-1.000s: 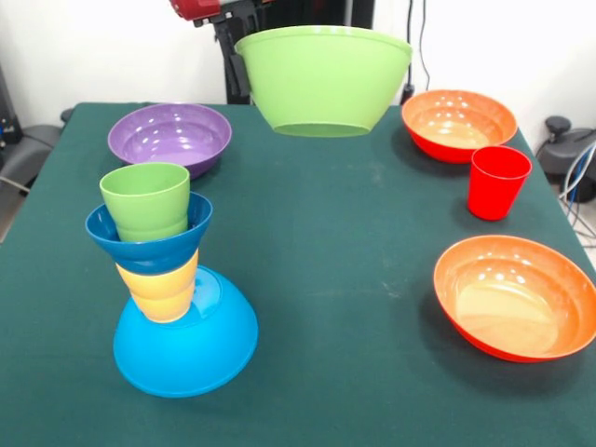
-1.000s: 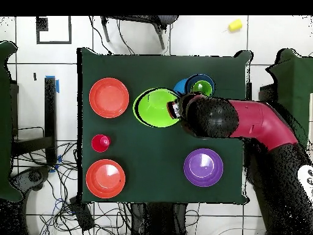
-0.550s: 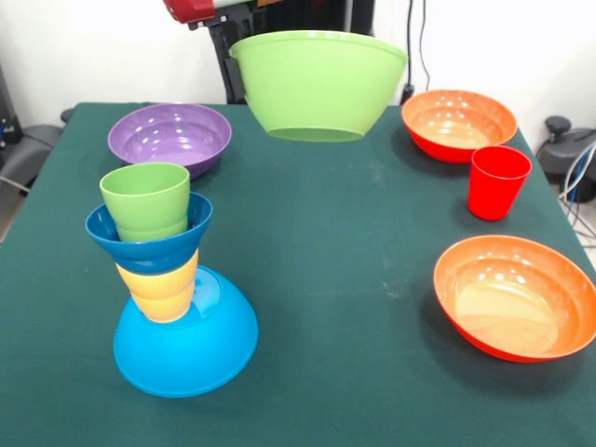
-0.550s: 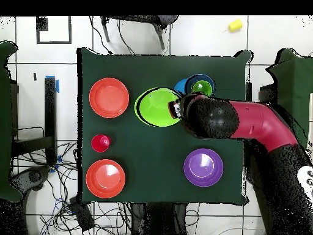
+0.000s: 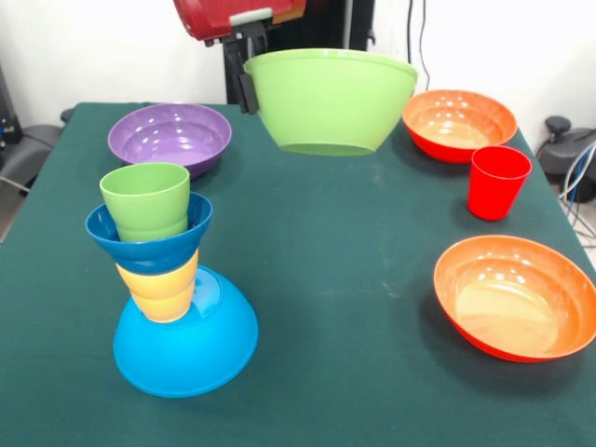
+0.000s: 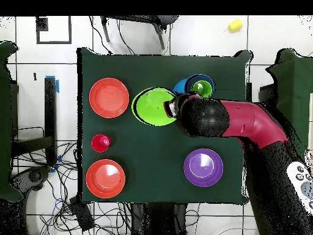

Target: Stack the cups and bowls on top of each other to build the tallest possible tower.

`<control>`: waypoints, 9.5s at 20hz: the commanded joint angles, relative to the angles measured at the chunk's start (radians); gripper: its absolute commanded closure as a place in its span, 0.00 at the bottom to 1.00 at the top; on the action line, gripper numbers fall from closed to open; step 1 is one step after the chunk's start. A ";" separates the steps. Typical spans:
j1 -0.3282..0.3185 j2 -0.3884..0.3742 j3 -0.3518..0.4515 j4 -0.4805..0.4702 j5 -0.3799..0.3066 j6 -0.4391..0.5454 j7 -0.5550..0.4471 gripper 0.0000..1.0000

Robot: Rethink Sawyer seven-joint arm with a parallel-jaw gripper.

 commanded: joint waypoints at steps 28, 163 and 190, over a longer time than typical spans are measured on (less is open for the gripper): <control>0.050 0.036 -0.077 -0.009 0.004 -0.024 0.127 1.00; 0.010 0.454 0.159 -1.058 -0.092 1.143 -0.217 1.00; 0.033 0.488 0.133 -1.032 -0.112 1.016 -0.170 1.00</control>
